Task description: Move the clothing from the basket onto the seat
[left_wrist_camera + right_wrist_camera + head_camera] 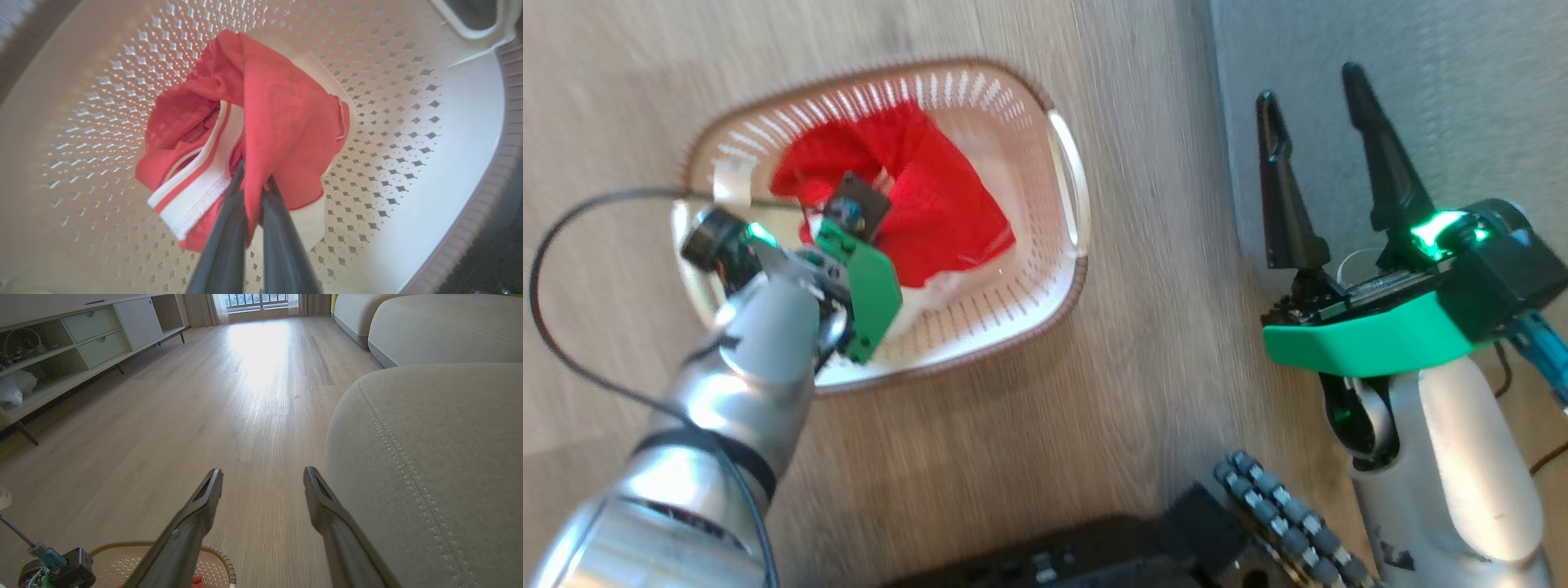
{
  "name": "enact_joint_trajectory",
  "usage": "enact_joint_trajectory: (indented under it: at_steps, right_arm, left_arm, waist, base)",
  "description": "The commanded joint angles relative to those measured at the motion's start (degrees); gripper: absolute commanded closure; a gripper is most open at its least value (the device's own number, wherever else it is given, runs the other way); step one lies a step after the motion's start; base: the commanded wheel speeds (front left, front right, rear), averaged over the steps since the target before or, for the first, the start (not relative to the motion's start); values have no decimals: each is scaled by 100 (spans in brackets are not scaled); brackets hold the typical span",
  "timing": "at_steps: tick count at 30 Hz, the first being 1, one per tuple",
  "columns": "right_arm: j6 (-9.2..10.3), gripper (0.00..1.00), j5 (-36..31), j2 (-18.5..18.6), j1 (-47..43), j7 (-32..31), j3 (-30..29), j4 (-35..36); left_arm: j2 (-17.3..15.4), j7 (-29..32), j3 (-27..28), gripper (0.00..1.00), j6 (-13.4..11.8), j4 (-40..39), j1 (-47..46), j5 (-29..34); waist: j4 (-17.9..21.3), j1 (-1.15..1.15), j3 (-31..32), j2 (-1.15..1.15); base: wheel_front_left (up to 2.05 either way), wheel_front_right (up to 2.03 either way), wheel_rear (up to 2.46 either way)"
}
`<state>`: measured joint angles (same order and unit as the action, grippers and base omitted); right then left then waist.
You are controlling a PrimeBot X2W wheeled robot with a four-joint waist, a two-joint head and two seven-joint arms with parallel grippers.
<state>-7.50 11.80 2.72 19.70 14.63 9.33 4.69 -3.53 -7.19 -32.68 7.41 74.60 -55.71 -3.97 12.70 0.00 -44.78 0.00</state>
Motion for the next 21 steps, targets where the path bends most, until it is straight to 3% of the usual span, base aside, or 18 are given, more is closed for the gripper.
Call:
enact_joint_trajectory:
  at_steps: [1,9,15,21]
  right_arm:
    - [1,0,-23,16,-131,37,82,86]
    - [1,0,-30,16,-289,37,-9,-450]
    - [1,0,-32,16,-520,37,-87,-783]
    - [1,0,-9,16,-715,37,-61,-1041]
  left_arm:
    - [-53,-147,127,100,6,-65,220,-93]
    - [57,-700,163,100,7,-427,1012,-1030]
    - [59,-776,68,100,7,-1665,1515,-2110]
    - [-197,-779,757,100,-25,-3133,2075,-2015]
  waist:
    - [-216,0,642,0]
    - [-610,0,1900,0]
    - [-916,0,2680,0]
    - [-1115,0,3341,0]
  base:
    - [0,0,0]
    - [0,0,0]
    - [0,0,0]
    - [0,0,0]
